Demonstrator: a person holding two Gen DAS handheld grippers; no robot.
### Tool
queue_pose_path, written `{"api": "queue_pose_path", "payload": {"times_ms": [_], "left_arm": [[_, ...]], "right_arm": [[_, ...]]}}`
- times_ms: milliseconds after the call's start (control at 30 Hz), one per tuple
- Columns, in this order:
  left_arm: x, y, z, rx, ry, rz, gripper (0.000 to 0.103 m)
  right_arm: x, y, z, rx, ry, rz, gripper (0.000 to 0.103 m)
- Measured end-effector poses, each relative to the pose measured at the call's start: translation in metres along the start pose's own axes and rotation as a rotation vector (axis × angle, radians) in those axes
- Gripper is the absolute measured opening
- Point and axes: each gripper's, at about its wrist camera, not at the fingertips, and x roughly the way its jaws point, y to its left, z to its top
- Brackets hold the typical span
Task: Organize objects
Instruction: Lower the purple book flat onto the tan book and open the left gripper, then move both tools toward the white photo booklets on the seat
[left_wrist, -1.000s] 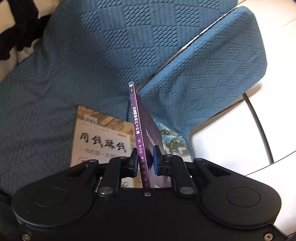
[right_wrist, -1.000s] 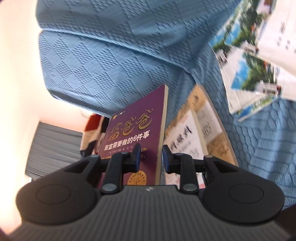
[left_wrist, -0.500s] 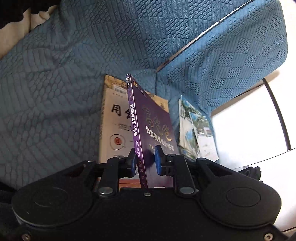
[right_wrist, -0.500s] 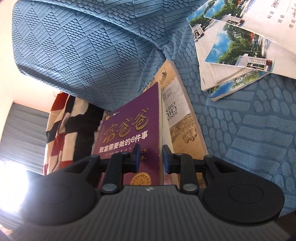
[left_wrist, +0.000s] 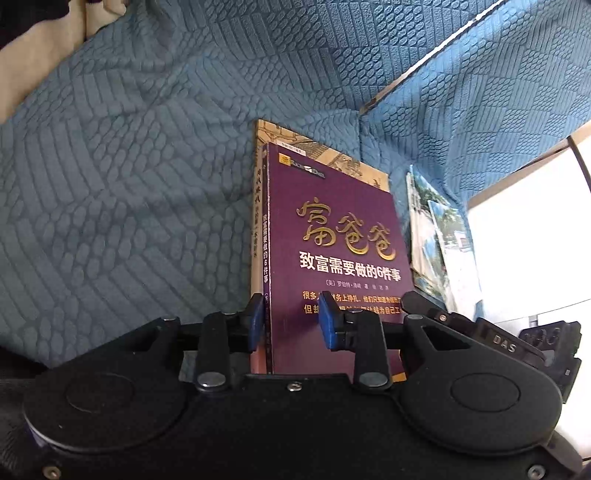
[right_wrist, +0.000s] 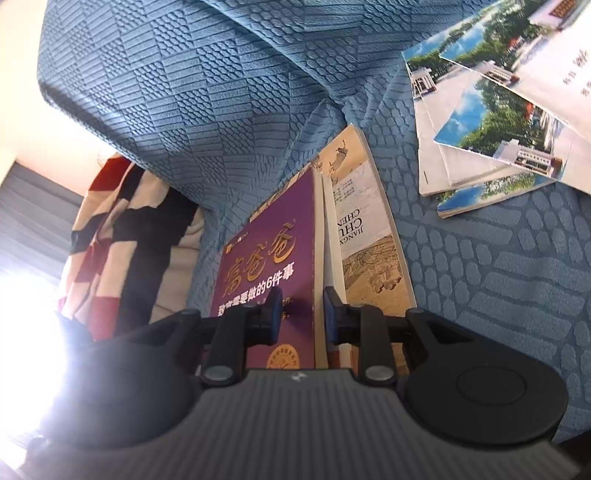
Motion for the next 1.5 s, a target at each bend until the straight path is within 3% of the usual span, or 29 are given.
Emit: {"api": "queue_pose_path", "payload": {"times_ms": [267, 400, 533, 733, 967, 1100, 1200, 1233, 1333, 1500], "left_arm": [[-0.005, -0.009, -0.001, 0.058, -0.021, 0.066, 0.021], [-0.024, -0.012, 0.003, 0.076, -0.066, 0.080, 0.022], [-0.047, -0.023, 0.004, 0.112, -0.115, 0.098, 0.022], [-0.079, -0.053, -0.003, 0.168, -0.205, 0.118, 0.022], [-0.115, -0.089, -0.021, 0.236, -0.292, 0.159, 0.023], [-0.138, -0.099, -0.034, 0.221, -0.336, 0.174, 0.023], [-0.152, -0.106, -0.045, 0.216, -0.363, 0.181, 0.025], [-0.155, -0.109, -0.050, 0.216, -0.371, 0.181, 0.031], [-0.162, -0.119, -0.066, 0.204, -0.380, 0.158, 0.037], [-0.163, -0.137, -0.093, 0.205, -0.369, 0.146, 0.037]], "right_arm": [[0.000, 0.006, -0.001, -0.044, 0.001, -0.032, 0.027], [0.000, 0.011, 0.002, -0.072, 0.006, -0.120, 0.028], [-0.016, 0.018, 0.007, -0.085, -0.029, -0.112, 0.028], [-0.047, 0.054, 0.011, -0.222, -0.082, -0.139, 0.028], [-0.085, 0.097, 0.002, -0.408, -0.104, -0.215, 0.028], [-0.116, 0.114, -0.008, -0.505, -0.122, -0.267, 0.028], [-0.141, 0.120, -0.015, -0.521, -0.139, -0.276, 0.028], [-0.149, 0.122, -0.018, -0.523, -0.145, -0.279, 0.028], [-0.170, 0.126, -0.027, -0.526, -0.156, -0.267, 0.028], [-0.190, 0.135, -0.044, -0.550, -0.188, -0.298, 0.028]]}}
